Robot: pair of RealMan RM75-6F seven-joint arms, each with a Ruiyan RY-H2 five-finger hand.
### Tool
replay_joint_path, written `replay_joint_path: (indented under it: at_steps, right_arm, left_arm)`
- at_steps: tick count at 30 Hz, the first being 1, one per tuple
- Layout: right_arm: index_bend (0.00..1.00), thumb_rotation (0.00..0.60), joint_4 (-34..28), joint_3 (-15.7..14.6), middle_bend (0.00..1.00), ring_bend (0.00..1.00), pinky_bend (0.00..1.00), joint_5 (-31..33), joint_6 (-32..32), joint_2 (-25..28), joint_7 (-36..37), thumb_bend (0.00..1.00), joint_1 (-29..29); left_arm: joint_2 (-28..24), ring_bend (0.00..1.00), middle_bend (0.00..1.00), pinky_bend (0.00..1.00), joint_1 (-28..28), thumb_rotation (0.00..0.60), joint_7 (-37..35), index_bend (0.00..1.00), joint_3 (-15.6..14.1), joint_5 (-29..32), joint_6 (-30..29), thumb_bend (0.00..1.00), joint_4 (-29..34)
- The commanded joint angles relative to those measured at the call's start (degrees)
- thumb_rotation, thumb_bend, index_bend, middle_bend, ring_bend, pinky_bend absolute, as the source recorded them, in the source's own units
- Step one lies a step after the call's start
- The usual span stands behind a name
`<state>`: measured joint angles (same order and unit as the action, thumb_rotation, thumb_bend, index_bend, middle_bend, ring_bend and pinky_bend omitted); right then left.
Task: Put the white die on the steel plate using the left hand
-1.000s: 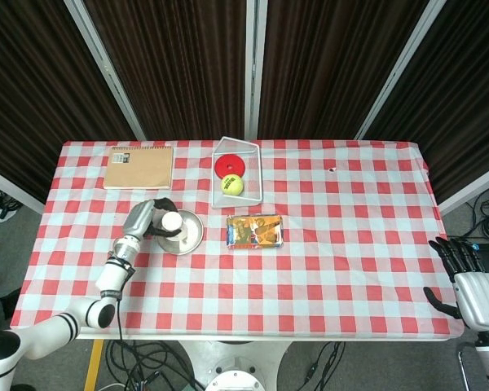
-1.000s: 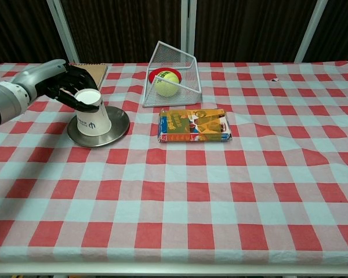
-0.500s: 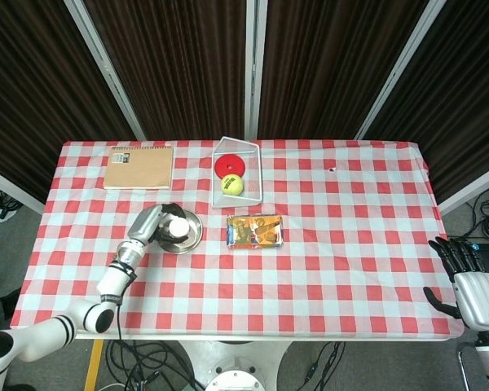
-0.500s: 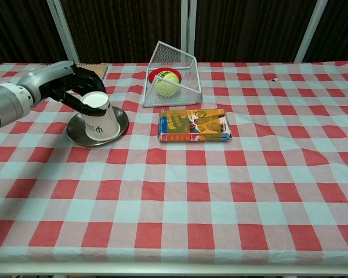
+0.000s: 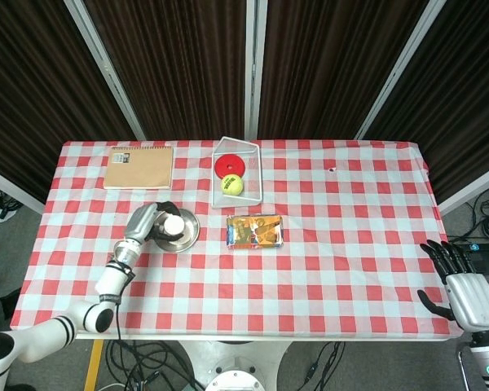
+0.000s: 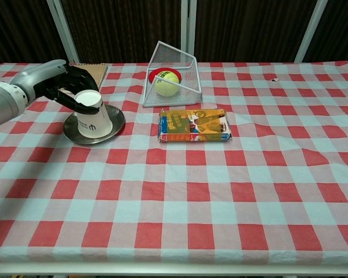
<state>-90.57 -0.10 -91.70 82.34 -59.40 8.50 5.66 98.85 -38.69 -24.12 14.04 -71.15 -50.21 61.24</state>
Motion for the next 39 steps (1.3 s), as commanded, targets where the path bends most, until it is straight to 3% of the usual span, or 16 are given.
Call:
replay_joint_path:
  at_steps: [1,9,19,27,39]
  right_arm:
    - [0.08,0.6,-0.2,0.0,0.07,0.0,0.0,-0.1,-0.1,0.1,-0.2,0.22,0.1]
    - [0.08,0.6,-0.6,-0.1,0.07,0.0,0.0,-0.1,-0.2,0.2,-0.5,0.22,0.3]
    - [0.08,0.6,-0.8,-0.1,0.07,0.0,0.0,-0.1,-0.4,0.3,-0.7,0.22,0.5]
    - [0.08,0.6,-0.9,0.0,0.07,0.0,0.0,-0.1,-0.2,0.4,-0.9,0.22,0.5]
    - [0.08,0.6,-0.7,-0.2,0.07,0.0,0.0,-0.1,-0.4,0.2,-0.7,0.22,0.6]
  left_arm:
    - [-0.1,0.35,0.49,0.27,-0.1,0.6,0.3,0.48,-0.4,-1.0,-1.0,0.21,0.8]
    - [2.1,0.35,0.49,0.27,-1.0,0.6,1.5,0.48,2.9,4.6,1.6,0.22,-5.7]
    - [-1.9,0.33,0.49,0.24,0.0,0.6,-4.5,0.48,0.2,-0.3,2.7,0.22,2.5]
    - [1.3,0.33,0.49,0.24,-1.0,0.6,0.4,0.48,2.4,4.6,3.1,0.22,-6.3]
    - [-0.5,0.33,0.49,0.21,0.1,0.6,0.7,0.48,-0.7,-0.5,0.6,0.22,1.3]
